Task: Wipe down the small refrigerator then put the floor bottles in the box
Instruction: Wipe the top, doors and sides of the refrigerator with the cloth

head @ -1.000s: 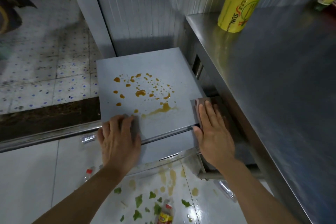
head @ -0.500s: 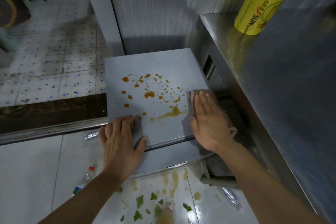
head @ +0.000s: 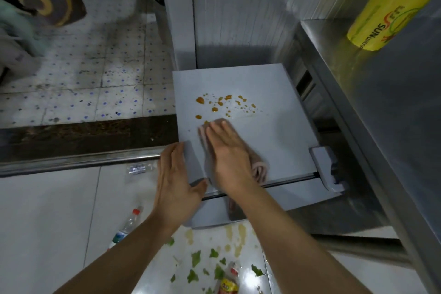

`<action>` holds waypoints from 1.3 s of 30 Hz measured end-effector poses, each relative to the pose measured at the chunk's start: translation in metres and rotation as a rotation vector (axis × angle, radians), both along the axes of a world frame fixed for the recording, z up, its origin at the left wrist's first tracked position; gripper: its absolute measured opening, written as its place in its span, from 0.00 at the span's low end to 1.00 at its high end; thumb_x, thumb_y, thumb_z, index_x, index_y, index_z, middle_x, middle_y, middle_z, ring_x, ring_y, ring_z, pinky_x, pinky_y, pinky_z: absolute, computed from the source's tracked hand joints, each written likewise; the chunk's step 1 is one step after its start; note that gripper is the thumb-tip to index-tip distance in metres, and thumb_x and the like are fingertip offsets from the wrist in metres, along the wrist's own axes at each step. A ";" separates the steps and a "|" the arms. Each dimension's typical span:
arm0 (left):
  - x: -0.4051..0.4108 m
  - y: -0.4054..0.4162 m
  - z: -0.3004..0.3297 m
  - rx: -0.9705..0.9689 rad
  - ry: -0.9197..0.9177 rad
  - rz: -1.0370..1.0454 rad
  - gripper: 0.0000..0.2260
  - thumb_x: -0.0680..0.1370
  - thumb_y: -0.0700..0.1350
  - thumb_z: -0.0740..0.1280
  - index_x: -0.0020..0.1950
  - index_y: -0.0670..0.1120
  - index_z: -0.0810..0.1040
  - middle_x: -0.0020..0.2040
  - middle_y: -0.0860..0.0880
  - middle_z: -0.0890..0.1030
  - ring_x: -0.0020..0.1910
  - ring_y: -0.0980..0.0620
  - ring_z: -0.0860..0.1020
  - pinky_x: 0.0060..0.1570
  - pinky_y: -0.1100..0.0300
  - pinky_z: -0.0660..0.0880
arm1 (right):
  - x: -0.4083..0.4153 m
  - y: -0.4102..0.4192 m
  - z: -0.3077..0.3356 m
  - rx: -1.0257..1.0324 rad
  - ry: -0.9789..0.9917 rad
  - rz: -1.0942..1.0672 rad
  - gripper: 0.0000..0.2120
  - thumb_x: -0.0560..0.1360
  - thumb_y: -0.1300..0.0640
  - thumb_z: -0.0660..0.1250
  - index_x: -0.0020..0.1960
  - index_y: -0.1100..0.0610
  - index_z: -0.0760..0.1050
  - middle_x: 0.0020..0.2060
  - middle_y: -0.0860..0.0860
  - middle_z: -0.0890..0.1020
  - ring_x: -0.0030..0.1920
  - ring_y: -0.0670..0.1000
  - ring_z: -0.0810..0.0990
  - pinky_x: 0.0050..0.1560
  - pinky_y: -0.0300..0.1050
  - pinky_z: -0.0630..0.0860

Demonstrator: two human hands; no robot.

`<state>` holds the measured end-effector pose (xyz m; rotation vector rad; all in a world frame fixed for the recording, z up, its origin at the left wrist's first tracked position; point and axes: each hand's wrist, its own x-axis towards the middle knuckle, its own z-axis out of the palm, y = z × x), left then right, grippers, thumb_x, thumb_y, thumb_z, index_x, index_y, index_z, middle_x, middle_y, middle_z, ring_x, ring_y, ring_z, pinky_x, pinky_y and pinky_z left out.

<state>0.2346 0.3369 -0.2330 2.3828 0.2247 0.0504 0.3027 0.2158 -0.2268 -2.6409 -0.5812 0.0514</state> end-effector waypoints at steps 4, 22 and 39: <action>0.000 0.010 0.002 -0.130 0.049 0.010 0.40 0.68 0.42 0.74 0.74 0.46 0.57 0.69 0.48 0.65 0.66 0.50 0.67 0.66 0.55 0.66 | -0.002 -0.035 0.004 0.015 -0.018 0.098 0.26 0.75 0.66 0.62 0.72 0.57 0.66 0.74 0.55 0.64 0.74 0.52 0.61 0.74 0.40 0.54; 0.004 0.044 0.014 -0.426 0.118 0.180 0.32 0.72 0.28 0.62 0.72 0.48 0.59 0.57 0.49 0.76 0.51 0.51 0.79 0.52 0.52 0.78 | -0.072 0.015 0.003 -0.274 -0.106 0.080 0.26 0.75 0.51 0.50 0.71 0.57 0.67 0.71 0.52 0.68 0.71 0.52 0.66 0.71 0.51 0.62; 0.061 0.057 0.009 -0.352 0.115 0.081 0.30 0.71 0.35 0.68 0.70 0.47 0.61 0.62 0.48 0.73 0.49 0.56 0.75 0.46 0.69 0.70 | 0.023 0.051 -0.006 -0.373 -0.045 0.121 0.30 0.79 0.50 0.53 0.78 0.51 0.46 0.78 0.49 0.46 0.77 0.51 0.41 0.73 0.55 0.36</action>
